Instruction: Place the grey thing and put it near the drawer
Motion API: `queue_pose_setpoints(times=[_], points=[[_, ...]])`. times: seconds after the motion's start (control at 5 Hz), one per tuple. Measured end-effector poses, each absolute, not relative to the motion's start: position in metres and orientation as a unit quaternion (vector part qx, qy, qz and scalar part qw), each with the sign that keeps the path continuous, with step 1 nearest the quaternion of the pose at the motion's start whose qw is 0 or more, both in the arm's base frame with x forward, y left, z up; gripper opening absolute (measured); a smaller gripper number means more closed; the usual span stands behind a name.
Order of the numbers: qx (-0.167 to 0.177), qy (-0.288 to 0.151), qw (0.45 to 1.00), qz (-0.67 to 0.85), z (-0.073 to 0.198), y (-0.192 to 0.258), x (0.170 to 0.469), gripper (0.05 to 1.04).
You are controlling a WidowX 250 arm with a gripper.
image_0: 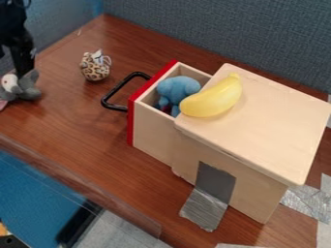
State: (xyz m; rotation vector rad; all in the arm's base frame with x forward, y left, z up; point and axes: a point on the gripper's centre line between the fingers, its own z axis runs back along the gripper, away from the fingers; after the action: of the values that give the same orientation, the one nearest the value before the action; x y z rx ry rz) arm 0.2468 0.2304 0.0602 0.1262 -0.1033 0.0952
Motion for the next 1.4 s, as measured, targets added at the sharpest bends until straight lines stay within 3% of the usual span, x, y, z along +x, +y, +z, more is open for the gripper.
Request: queue_pose_setpoints(times=[0.6, 0.8, 1.0, 1.2, 1.4], points=[[0.076, -0.018, 0.993, 0.093, 0.022, 0.243, 0.257, 0.999], [0.081, -0.004, 0.991, 0.104, 0.013, 0.244, 0.255, 0.952], [0.082, -0.005, 0.990, 0.111, 0.012, 0.243, 0.254, 0.719], [0.075, -0.008, 0.991, 0.109, 0.010, 0.238, 0.253, 0.572], [0.075, -0.021, 0.991, 0.106, 0.033, 0.230, 0.254, 0.530]])
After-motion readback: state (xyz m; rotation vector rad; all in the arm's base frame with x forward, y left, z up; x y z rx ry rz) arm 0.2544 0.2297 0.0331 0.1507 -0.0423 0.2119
